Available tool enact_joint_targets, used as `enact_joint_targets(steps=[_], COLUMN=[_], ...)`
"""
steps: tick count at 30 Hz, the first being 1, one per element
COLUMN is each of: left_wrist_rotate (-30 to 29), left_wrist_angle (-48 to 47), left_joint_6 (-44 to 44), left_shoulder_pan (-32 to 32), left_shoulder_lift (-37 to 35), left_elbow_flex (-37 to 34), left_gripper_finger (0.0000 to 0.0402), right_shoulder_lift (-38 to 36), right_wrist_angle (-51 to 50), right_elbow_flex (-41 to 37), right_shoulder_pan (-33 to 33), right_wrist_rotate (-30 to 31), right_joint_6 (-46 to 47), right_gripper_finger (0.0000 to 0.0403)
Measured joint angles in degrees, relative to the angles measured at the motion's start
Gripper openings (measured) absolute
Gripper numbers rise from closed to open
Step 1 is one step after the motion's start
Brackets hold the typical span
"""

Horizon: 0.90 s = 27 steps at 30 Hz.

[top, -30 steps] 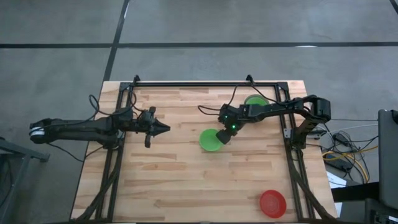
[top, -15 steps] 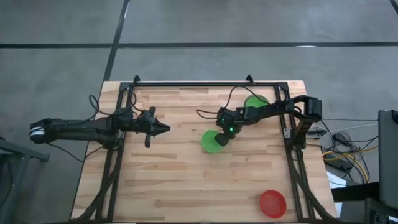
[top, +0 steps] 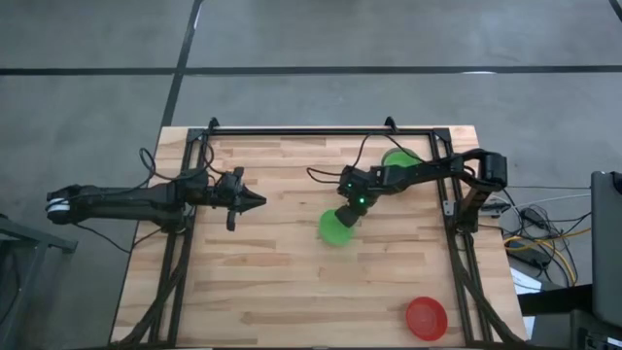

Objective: Nest bowls inside each other
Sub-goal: Stack the green bowl on top of the green bowl

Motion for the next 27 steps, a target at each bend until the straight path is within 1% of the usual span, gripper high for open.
enact_joint_targets(steps=[4,11,15,20,27], left_wrist_rotate=[0.0,0.0,0.0,0.0,0.0], left_wrist_angle=[0.0,0.0,0.0,0.0,0.0], left_joint_6=[0.0,0.0,0.0,0.0,0.0], left_shoulder_pan=[0.0,0.0,0.0,0.0,0.0], left_shoulder_lift=[0.0,0.0,0.0,0.0,0.0], left_elbow_flex=[0.0,0.0,0.0,-0.1,-0.1], left_gripper_finger=[0.0035,0.0035,0.0035,0.0035,0.0035], right_shoulder_lift=[-2.2,-11.4,-17.4,-24.8,-33.1], right_wrist_angle=[-0.4,-4.9,-7.1,-8.4,-12.5], right_elbow_flex=[0.0,0.0,-0.5,-3.3,-8.8], right_shoulder_pan=[0.0,0.0,-0.5,-3.0,-9.1], right_wrist_rotate=[2.0,12.2,16.7,19.2,19.3], right_joint_6=[0.0,-0.8,-1.5,-0.2,4.6], right_gripper_finger=[0.0009,0.0008,0.0008,0.0008,0.0008])
